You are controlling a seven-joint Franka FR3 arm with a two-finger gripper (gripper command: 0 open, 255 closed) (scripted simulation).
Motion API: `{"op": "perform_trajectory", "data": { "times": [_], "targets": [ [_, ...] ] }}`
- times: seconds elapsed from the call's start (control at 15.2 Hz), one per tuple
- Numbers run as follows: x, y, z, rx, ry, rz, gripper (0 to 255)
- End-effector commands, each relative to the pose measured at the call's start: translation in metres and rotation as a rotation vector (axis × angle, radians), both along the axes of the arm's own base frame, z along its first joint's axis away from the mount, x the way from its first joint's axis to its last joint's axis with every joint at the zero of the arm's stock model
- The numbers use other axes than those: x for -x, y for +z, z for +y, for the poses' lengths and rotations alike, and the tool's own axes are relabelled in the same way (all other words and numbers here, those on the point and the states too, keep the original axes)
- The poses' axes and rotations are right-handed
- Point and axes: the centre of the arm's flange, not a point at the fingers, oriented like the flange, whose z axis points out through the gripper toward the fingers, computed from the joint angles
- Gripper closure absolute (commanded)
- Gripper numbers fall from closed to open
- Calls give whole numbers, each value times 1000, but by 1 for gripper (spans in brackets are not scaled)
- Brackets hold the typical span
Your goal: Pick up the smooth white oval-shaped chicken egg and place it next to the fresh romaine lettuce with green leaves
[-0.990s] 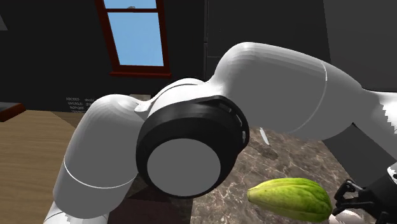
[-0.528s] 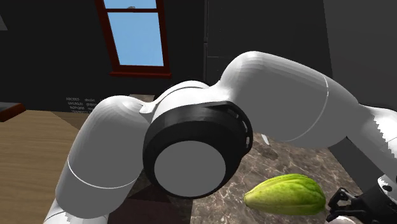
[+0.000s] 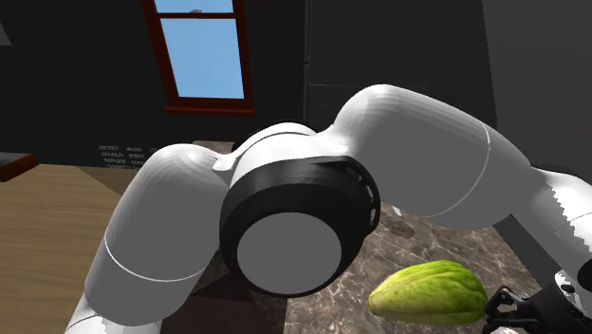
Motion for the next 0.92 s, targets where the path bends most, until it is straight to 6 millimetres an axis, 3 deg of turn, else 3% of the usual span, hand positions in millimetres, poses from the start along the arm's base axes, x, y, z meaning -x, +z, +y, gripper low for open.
{"op": "perform_trajectory", "data": {
  "times": [0.0,0.13,0.2,0.53,0.79,0.86],
  "targets": [
    [1,-5,-1,-2,-2,7,255],
    [1,-5,-1,-2,-2,7,255],
    [2,-6,-1,-2,-2,7,0],
    [1,-5,-1,-2,-2,7,0],
    [-8,43,-11,-2,-2,7,0],
    [-8,43,-11,-2,-2,7,0]
  ]
}}
